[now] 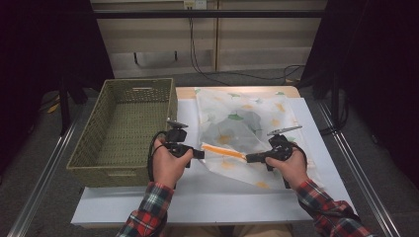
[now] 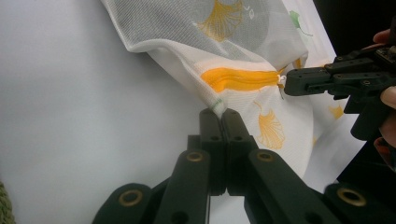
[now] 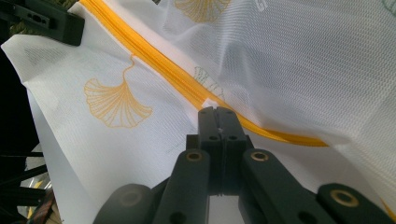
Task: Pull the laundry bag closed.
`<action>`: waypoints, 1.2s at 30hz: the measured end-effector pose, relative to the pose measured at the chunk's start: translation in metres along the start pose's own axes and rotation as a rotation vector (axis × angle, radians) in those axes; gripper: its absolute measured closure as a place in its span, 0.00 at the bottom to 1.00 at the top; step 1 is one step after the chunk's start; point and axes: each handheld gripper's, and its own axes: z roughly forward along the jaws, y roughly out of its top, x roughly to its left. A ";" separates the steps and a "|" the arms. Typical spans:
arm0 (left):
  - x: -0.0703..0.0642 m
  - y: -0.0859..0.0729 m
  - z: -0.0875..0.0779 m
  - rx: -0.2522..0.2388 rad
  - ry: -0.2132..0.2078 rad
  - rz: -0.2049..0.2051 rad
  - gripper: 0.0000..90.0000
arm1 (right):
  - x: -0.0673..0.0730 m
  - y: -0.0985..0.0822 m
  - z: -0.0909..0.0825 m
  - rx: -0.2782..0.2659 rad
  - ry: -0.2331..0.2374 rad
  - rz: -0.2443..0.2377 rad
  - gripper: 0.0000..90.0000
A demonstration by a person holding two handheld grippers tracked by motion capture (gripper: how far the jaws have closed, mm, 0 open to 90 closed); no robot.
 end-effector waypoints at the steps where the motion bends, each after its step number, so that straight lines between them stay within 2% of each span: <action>1: 0.000 0.000 0.000 0.001 0.000 -0.001 0.99 | 0.000 0.000 0.000 0.000 0.001 -0.001 1.00; 3: 0.002 0.000 -0.001 0.003 0.006 0.010 0.99 | 0.000 0.000 0.000 0.003 -0.005 -0.005 1.00; 5: 0.001 0.000 -0.001 -0.007 0.001 -0.015 0.99 | -0.001 -0.001 -0.001 0.005 -0.009 0.002 1.00; 7: 0.002 0.000 -0.002 -0.002 0.003 0.002 0.99 | -0.003 -0.001 -0.002 0.005 -0.011 0.001 1.00; 9: 0.001 0.000 -0.001 -0.006 -0.001 -0.014 0.99 | -0.004 -0.002 -0.003 0.003 -0.005 0.004 1.00; 16: 0.004 0.001 -0.002 0.005 0.010 0.010 0.99 | -0.004 -0.002 -0.003 0.008 -0.023 -0.005 1.00; 17: 0.003 0.001 -0.002 -0.001 0.005 -0.006 0.99 | -0.005 -0.002 -0.004 0.012 -0.025 -0.002 1.00; 22: 0.004 0.001 -0.002 0.001 0.003 0.000 0.99 | -0.008 -0.003 -0.008 0.003 -0.023 0.004 1.00; 24: 0.003 0.001 -0.002 -0.009 -0.001 -0.020 0.99 | -0.008 -0.003 -0.010 0.003 -0.027 0.006 1.00; 26: 0.005 0.002 -0.003 -0.001 0.007 0.005 0.99 | -0.009 -0.004 -0.010 -0.003 -0.030 0.006 1.00; 28: 0.005 0.002 -0.004 -0.002 0.002 -0.011 0.99 | -0.010 -0.004 -0.011 -0.003 -0.032 0.010 1.00; 36: 0.005 0.001 -0.004 0.003 -0.001 -0.009 0.99 | -0.010 -0.005 -0.012 0.002 -0.034 0.008 1.00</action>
